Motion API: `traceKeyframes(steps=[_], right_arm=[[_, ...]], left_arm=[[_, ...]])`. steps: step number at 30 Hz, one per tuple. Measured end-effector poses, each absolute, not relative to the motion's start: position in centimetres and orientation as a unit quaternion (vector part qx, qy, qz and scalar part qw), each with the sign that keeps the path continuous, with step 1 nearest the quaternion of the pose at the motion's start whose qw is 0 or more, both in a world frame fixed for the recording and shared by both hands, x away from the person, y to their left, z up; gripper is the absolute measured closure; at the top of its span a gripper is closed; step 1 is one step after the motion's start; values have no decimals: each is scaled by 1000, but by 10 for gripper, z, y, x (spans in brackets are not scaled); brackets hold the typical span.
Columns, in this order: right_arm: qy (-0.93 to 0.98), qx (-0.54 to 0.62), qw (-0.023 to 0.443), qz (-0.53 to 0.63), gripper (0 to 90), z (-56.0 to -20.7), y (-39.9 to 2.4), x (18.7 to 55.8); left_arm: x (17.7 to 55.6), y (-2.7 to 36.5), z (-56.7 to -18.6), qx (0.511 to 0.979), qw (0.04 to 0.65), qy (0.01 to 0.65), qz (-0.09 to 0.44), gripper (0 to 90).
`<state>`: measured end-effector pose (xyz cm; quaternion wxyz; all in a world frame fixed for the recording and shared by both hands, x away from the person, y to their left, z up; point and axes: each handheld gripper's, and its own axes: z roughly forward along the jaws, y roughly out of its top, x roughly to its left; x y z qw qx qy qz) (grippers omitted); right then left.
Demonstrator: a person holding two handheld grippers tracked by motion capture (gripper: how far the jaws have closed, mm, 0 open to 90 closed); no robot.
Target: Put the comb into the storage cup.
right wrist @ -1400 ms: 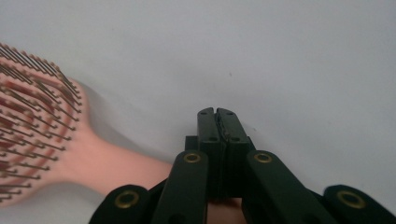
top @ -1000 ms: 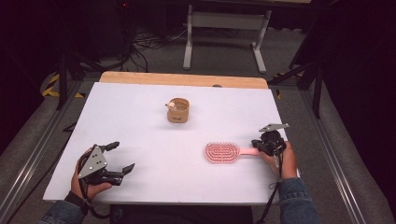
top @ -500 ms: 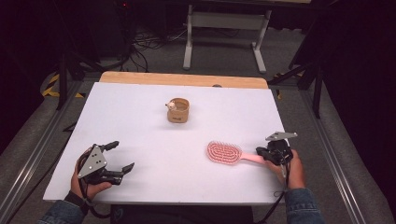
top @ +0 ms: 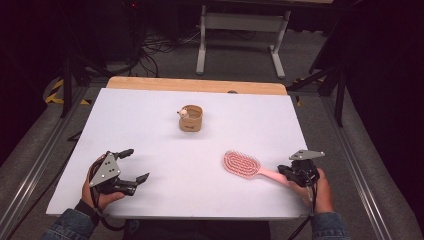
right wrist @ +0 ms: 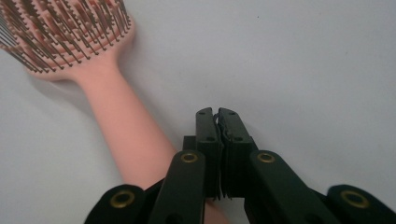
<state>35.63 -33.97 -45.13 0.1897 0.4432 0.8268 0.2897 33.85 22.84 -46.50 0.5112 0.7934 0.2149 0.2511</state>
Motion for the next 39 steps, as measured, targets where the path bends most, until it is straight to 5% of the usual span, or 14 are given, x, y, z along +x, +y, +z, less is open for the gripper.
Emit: traceKeyframes(steps=[9, 19, 24, 25, 27, 28, 34, 39], right_arm=[[839, 426, 182, 285, 877, -450, -337, 346], [838, 413, 204, 292, 750, -436, -332, 348], [850, 398, 203, 280, 567, -428, -322, 352], [851, 398, 202, 276, 442, -426, -319, 354], [852, 398, 200, 274, 390, -425, -317, 354], [856, 397, 200, 264, 285, -425, -312, 356], [872, 386, 188, 237, 131, -424, -298, 363], [885, 374, 175, 217, 89, -427, -288, 368]], left_arm=[[339, 228, -464, 793, 512, 213, 254, 94], [337, 229, -465, 794, 508, 216, 254, 93], [335, 230, -466, 797, 507, 214, 251, 96], [335, 230, -466, 797, 506, 214, 251, 96], [335, 230, -466, 798, 505, 214, 249, 96], [335, 231, -466, 799, 504, 214, 249, 96], [335, 230, -467, 800, 503, 214, 247, 93], [336, 230, -467, 802, 502, 213, 244, 93]])
